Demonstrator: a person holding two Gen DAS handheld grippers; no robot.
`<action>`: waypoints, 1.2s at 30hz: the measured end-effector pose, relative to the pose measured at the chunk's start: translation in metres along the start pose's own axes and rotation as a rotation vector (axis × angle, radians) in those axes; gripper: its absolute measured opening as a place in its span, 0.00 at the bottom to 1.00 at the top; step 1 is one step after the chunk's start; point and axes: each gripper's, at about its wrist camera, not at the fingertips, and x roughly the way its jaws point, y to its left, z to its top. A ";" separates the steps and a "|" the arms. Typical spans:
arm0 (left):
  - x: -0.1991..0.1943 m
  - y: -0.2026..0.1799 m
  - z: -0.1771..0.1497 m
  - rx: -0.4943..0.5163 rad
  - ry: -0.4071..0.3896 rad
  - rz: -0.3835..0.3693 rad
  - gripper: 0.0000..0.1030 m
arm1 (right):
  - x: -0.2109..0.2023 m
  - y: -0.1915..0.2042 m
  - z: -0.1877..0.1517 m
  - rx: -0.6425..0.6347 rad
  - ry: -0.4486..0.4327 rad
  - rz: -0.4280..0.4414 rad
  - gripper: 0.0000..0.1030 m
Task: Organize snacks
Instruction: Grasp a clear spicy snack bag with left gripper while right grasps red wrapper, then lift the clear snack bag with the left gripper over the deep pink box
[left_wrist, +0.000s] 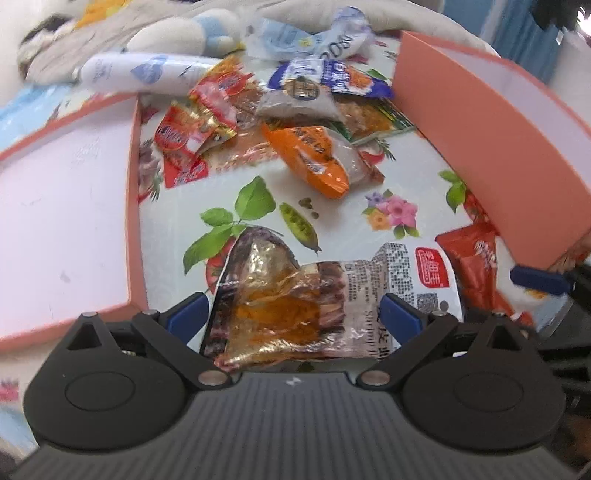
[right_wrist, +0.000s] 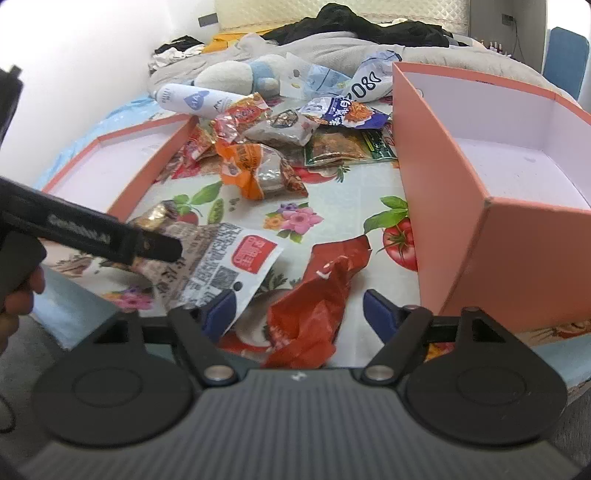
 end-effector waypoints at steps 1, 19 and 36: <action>0.001 -0.003 -0.001 0.025 -0.005 0.008 0.99 | 0.004 -0.001 0.000 -0.003 0.011 -0.006 0.70; 0.018 -0.017 -0.012 -0.039 -0.005 -0.018 0.87 | 0.018 0.004 -0.009 -0.078 0.031 -0.008 0.48; -0.022 -0.006 -0.005 -0.257 -0.047 0.022 0.67 | -0.009 -0.001 0.012 -0.025 -0.025 -0.004 0.33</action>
